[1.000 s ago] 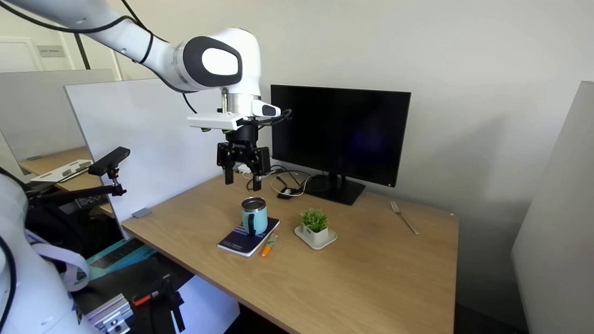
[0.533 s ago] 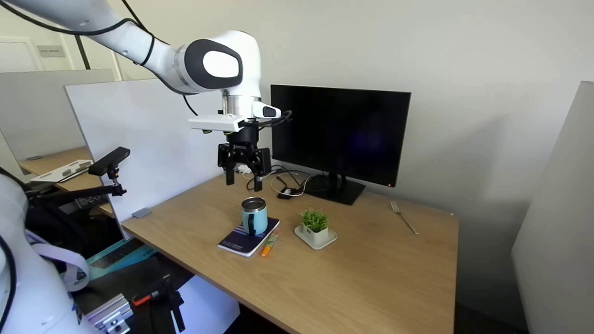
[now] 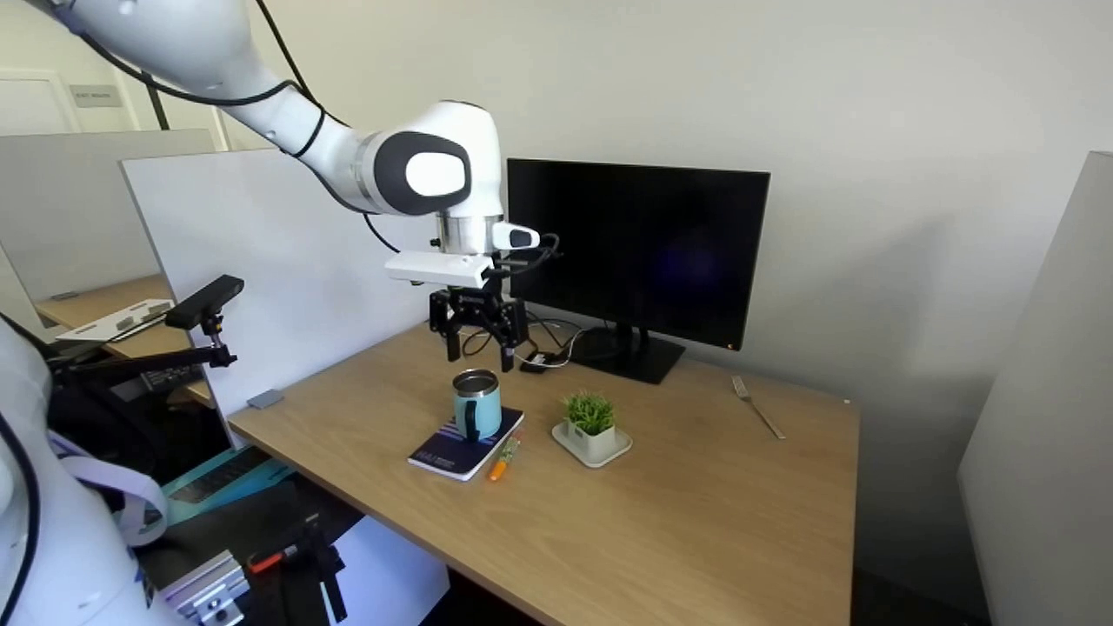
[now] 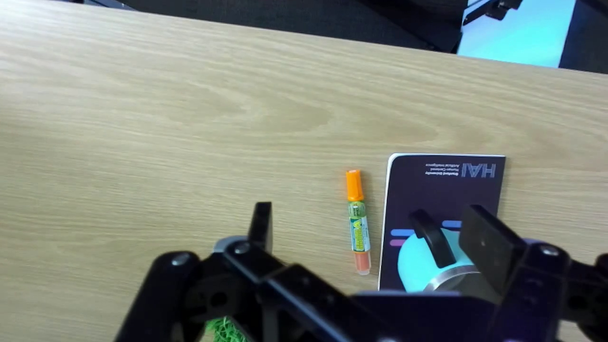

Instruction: Pick up the mug, put it on the book, then put the marker in the mug

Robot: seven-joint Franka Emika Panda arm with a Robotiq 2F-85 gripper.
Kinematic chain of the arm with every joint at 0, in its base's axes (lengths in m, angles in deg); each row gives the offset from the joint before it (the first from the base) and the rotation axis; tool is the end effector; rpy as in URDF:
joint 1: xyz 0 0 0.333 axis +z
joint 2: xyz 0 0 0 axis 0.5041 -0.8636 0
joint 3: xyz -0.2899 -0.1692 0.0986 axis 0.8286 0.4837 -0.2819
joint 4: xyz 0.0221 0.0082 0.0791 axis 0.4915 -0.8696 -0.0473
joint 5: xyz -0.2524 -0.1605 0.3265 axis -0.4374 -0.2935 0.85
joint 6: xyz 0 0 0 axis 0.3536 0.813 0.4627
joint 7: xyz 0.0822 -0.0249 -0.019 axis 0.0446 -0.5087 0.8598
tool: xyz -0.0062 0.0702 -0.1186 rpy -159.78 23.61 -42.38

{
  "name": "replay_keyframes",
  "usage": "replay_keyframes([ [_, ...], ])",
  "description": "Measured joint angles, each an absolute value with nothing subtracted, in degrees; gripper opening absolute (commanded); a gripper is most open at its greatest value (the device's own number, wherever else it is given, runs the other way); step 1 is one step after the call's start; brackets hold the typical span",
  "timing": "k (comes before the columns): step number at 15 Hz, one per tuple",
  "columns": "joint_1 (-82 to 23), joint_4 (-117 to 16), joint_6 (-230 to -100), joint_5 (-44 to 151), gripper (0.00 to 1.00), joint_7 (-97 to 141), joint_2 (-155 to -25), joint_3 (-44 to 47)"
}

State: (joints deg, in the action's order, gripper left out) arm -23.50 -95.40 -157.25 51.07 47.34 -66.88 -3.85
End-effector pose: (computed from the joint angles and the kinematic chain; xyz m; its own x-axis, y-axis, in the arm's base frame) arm 0.4994 0.0629 0.3263 0.8477 0.5226 -0.0913 0.5275 -0.8485 0.0417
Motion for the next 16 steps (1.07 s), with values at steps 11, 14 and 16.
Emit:
replay_keyframes([
  [11,-24.16,-96.59,-171.15,56.55,1.00,57.84,-79.80,-4.08],
  [14,-25.27,-95.95,-174.84,56.57,1.00,59.02,-83.76,-4.16],
  [16,-26.33,-94.58,-176.91,56.57,1.00,59.64,-87.11,-4.44],
])
